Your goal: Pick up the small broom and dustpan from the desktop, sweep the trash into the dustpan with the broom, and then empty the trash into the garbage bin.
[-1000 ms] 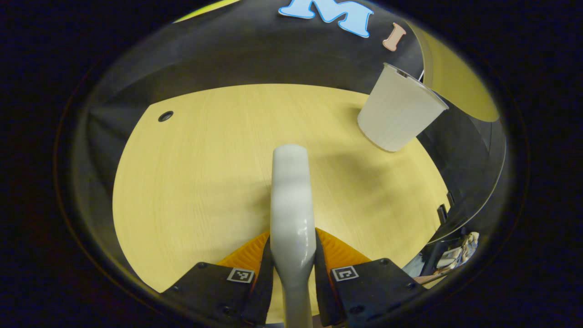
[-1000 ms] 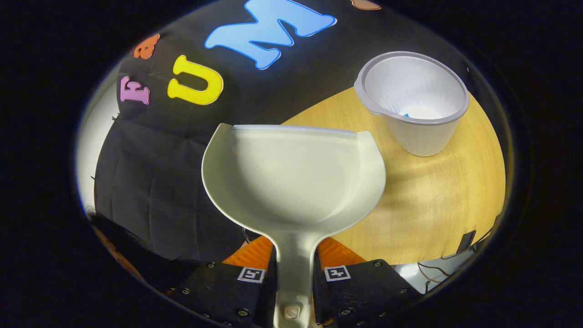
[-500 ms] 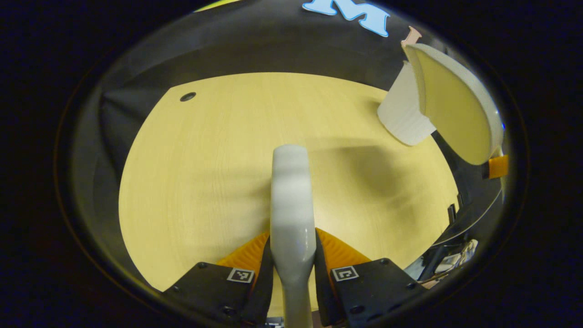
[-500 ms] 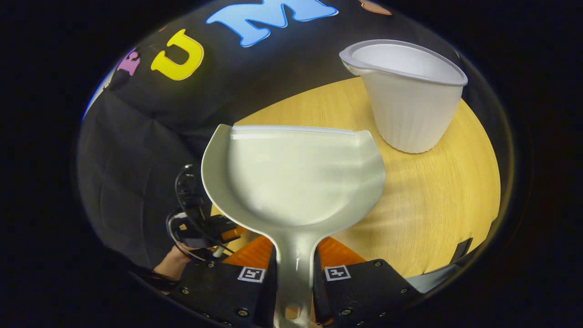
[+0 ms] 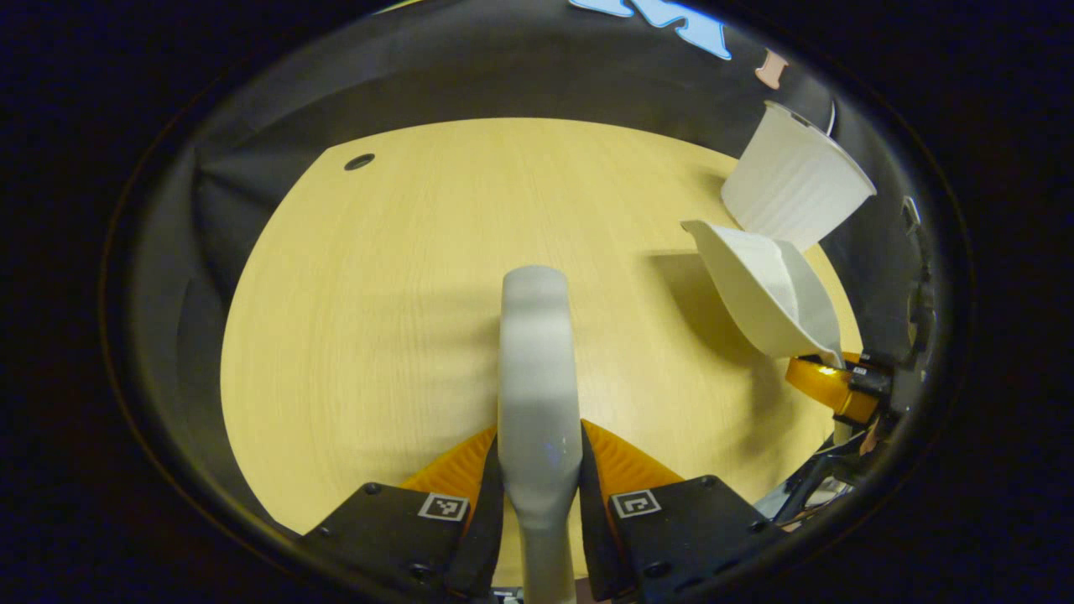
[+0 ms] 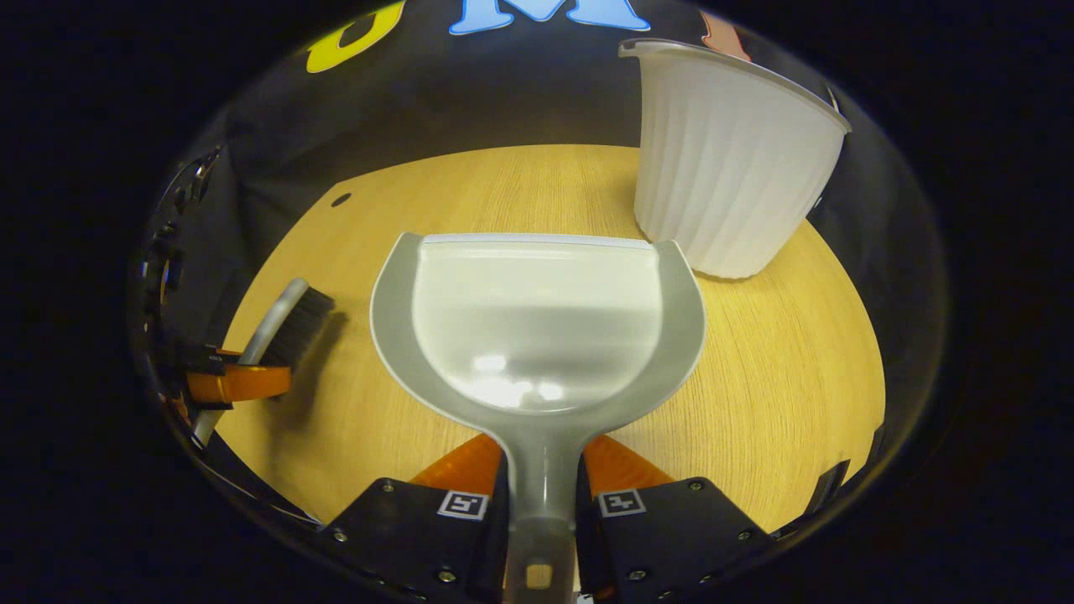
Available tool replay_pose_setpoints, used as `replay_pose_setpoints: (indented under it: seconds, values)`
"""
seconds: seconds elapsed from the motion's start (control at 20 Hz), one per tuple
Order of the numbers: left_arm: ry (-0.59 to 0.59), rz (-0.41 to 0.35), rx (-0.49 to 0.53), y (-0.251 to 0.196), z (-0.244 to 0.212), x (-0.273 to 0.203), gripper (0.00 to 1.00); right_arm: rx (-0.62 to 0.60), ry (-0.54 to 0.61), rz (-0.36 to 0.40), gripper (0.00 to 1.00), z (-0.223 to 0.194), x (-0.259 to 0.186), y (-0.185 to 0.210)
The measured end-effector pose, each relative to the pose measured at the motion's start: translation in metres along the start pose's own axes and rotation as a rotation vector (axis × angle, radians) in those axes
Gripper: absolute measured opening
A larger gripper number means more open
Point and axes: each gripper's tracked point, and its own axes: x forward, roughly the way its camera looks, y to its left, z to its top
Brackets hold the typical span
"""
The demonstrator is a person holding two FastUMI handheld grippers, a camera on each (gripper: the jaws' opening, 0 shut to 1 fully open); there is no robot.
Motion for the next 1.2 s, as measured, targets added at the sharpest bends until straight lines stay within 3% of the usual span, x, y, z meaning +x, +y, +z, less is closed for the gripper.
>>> replay_pose_setpoints:
  seconds: [0.35, 0.4, 0.45, 0.75, 0.9, 1.2]
  values:
    - [0.034, 0.009, -0.013, 0.001, 0.018, 0.002, 0.48, 0.004, 0.029, -0.036, 0.33, -0.012, 0.001, 0.006]
    - [0.038, 0.010, -0.014, 0.001, 0.020, 0.001, 0.48, 0.004, 0.035, -0.036, 0.29, -0.012, 0.001, 0.009]
    - [0.039, 0.008, -0.017, 0.000, 0.021, 0.000, 0.48, 0.005, 0.039, -0.036, 0.33, -0.013, 0.002, 0.011]
    - [0.047, 0.014, -0.011, -0.006, 0.029, 0.001, 0.49, 0.001, 0.076, -0.045, 0.34, -0.013, 0.005, 0.008]
    - [0.034, 0.027, 0.022, -0.016, 0.036, 0.005, 0.55, -0.019, 0.082, -0.056, 0.34, -0.012, 0.004, 0.006]
    - [0.043, 0.017, 0.008, -0.025, 0.030, 0.009, 0.58, -0.027, 0.101, -0.063, 0.36, -0.013, 0.000, 0.006]
